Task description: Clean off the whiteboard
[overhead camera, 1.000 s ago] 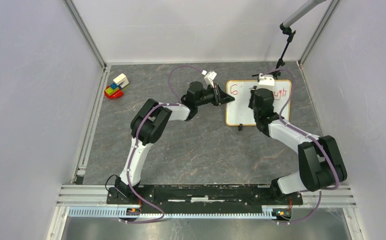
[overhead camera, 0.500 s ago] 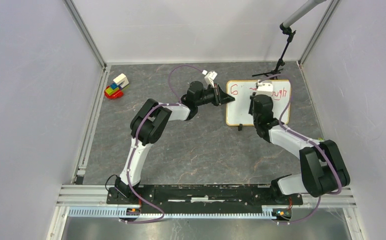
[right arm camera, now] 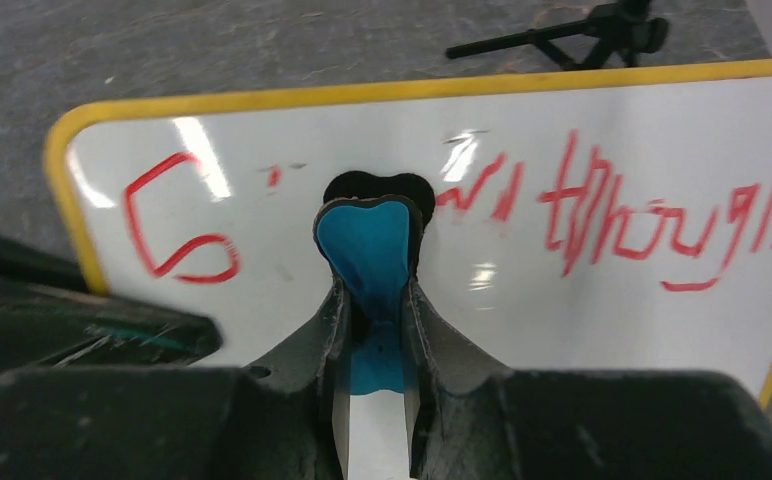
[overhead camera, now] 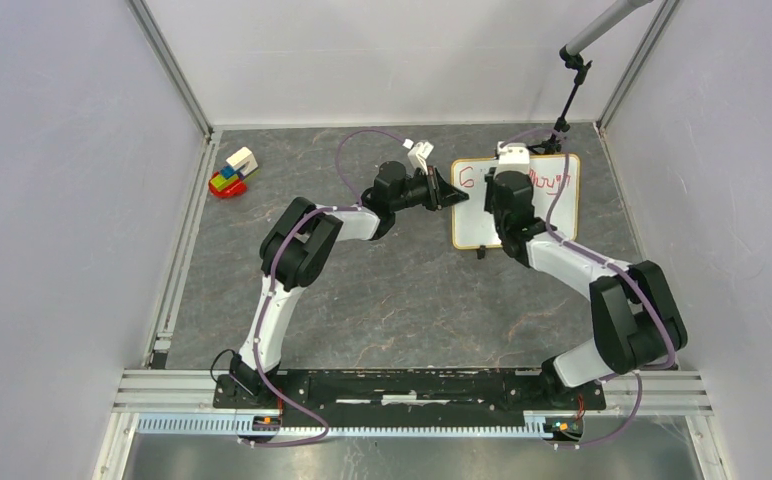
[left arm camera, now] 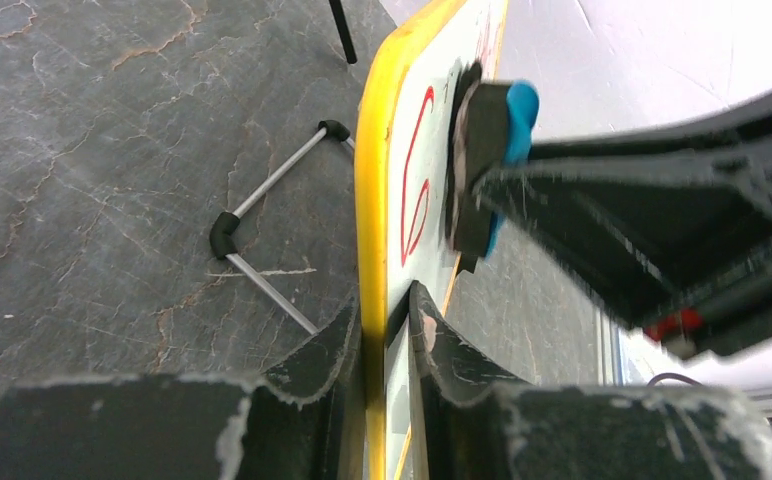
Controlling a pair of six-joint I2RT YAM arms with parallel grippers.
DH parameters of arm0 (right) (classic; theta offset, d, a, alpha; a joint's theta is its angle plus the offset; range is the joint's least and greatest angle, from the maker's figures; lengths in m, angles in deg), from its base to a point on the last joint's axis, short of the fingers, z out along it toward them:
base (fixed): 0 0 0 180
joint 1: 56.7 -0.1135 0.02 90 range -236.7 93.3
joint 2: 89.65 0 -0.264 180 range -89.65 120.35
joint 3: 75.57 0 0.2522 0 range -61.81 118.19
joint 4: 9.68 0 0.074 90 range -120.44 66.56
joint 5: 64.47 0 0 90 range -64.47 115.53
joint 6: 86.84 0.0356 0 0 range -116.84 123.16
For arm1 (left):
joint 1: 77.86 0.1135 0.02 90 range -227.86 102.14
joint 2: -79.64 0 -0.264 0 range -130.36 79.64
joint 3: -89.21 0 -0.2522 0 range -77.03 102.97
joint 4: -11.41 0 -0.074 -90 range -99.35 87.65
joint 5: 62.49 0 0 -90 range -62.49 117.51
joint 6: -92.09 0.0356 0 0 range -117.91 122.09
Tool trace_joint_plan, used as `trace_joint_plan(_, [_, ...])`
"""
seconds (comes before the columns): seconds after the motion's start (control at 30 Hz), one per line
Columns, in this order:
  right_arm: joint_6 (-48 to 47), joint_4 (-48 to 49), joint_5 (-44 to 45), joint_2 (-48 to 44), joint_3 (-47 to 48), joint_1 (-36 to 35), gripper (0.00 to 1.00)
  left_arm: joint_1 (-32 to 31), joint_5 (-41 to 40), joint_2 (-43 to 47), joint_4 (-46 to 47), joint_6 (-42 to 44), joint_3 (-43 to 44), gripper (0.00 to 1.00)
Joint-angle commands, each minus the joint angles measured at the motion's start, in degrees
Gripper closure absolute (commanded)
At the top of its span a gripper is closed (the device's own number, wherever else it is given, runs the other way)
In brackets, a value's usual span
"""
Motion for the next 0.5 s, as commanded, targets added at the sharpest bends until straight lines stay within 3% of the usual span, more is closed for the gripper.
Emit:
trace_joint_plan(0.0, [-0.2,0.3,0.3,-1.4,1.8,6.1,1.0,-0.6,-0.4,1.4,-6.0,5.6,0.6,0.98])
trace_joint_plan(0.17, [-0.1,-1.2,-1.2,-1.6,1.0,11.6,1.0,-0.6,-0.4,1.2,-6.0,5.4,0.7,0.98])
trace_joint_plan(0.33, [-1.6,-2.0,-7.7,-1.0,2.7,10.9,1.0,-0.5,-0.3,1.2,-6.1,5.4,0.8,0.98])
trace_joint_plan(0.47, [-2.1,-2.0,-7.5,-0.4,4.2,6.1,1.0,-0.6,-0.3,1.2,-6.1,5.6,0.8,0.98])
